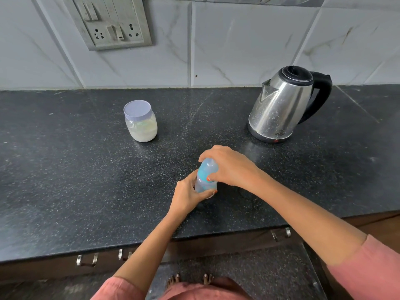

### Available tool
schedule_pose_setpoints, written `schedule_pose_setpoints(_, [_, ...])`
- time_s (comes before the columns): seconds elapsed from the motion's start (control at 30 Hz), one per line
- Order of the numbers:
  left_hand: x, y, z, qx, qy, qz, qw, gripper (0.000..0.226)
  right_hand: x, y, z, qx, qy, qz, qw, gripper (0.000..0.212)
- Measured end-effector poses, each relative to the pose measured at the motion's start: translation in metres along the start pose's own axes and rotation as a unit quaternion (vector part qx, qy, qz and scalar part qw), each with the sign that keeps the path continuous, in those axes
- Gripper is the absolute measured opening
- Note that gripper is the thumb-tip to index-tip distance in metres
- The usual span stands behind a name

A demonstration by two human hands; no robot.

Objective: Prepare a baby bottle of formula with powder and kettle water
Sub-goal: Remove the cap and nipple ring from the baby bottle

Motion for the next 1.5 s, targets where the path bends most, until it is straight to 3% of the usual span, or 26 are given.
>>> schedule_pose_setpoints(0.17, [0.003, 0.001, -0.001, -0.007, -0.006, 0.007, 1.000, 0.055, -0.021, 0.001, -0.021, 0.004, 0.165, 0.015, 0.986, 0.046])
schedule_pose_setpoints(0.27, [0.002, 0.001, -0.002, -0.010, -0.005, 0.011, 1.000, 0.056, -0.055, -0.003, -0.032, 0.004, 0.300, 0.063, 0.952, 0.042])
schedule_pose_setpoints(0.33, [0.001, 0.002, -0.003, -0.013, -0.002, 0.014, 1.000, 0.056, -0.083, -0.004, -0.031, -0.002, 0.330, 0.105, 0.938, 0.043])
schedule_pose_setpoints(0.57, [-0.001, 0.000, -0.002, -0.010, 0.000, 0.005, 1.000, 0.054, -0.153, -0.012, 0.024, -0.003, 0.240, 0.217, 0.946, 0.049])
schedule_pose_setpoints(0.93, [0.004, -0.004, 0.005, -0.017, -0.038, -0.008, 0.999, 0.060, -0.162, -0.017, 0.060, -0.037, 0.110, 0.199, 0.973, 0.048])
schedule_pose_setpoints(1.07, [0.006, -0.004, 0.007, -0.017, -0.065, -0.013, 0.998, 0.064, -0.165, -0.016, 0.056, -0.019, 0.081, 0.189, 0.979, 0.061])
schedule_pose_setpoints(1.17, [0.006, -0.005, 0.008, -0.010, -0.064, -0.007, 0.998, 0.068, -0.166, -0.014, 0.040, -0.056, 0.086, 0.170, 0.980, 0.065])
schedule_pose_setpoints(1.3, [0.010, -0.016, 0.004, -0.029, -0.058, -0.008, 0.998, 0.077, -0.157, -0.005, 0.016, -0.084, 0.147, 0.135, 0.976, 0.051])
schedule_pose_setpoints(1.5, [0.017, -0.029, -0.023, -0.075, -0.047, -0.017, 0.996, 0.079, -0.115, 0.034, -0.006, -0.046, 0.277, 0.077, 0.957, 0.025])
Point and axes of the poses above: each hand's wrist, its own y-axis towards the middle knuckle, its own z-axis out of the palm, x = y × z, the point moved 6 cm from there along y, towards the middle knuckle, and after that the axes turned 12 degrees about z, right-handed, at the moved point
